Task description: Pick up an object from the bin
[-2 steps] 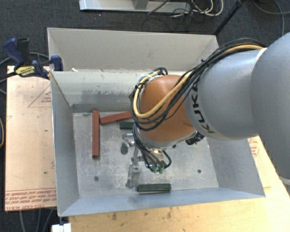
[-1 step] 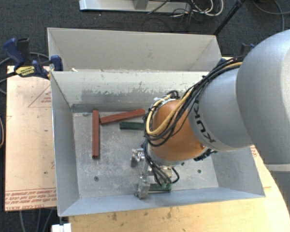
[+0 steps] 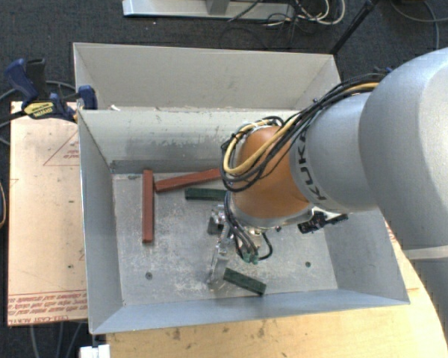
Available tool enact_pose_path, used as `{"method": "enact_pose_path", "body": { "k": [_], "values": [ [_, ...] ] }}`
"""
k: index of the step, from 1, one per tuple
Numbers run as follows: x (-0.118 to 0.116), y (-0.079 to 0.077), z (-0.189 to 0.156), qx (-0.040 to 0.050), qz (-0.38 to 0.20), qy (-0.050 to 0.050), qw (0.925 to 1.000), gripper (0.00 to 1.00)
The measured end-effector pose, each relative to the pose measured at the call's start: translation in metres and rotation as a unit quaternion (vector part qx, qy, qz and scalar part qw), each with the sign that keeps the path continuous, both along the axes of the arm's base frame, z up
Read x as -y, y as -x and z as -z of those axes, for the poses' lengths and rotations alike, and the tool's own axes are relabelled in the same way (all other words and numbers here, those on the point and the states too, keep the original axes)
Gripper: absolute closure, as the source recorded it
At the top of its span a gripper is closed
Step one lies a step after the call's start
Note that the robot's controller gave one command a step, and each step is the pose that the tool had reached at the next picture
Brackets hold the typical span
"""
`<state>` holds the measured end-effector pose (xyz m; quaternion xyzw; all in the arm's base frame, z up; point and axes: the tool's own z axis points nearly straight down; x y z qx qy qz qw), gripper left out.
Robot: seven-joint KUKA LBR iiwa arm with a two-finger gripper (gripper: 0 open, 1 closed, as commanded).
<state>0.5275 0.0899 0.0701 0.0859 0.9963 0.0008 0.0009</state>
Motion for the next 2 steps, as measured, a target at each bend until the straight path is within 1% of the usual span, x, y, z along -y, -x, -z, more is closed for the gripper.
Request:
{"method": "enact_pose_path", "body": {
  "k": [1, 2],
  "values": [
    [0.0710, 0.0223, 0.0004, -0.0014, -0.220, 0.001, 0.9755, 0.00],
    [0.0687, 0.0220, -0.0004, -0.0006, -0.221, 0.000, 0.9754, 1.00]
  ]
}}
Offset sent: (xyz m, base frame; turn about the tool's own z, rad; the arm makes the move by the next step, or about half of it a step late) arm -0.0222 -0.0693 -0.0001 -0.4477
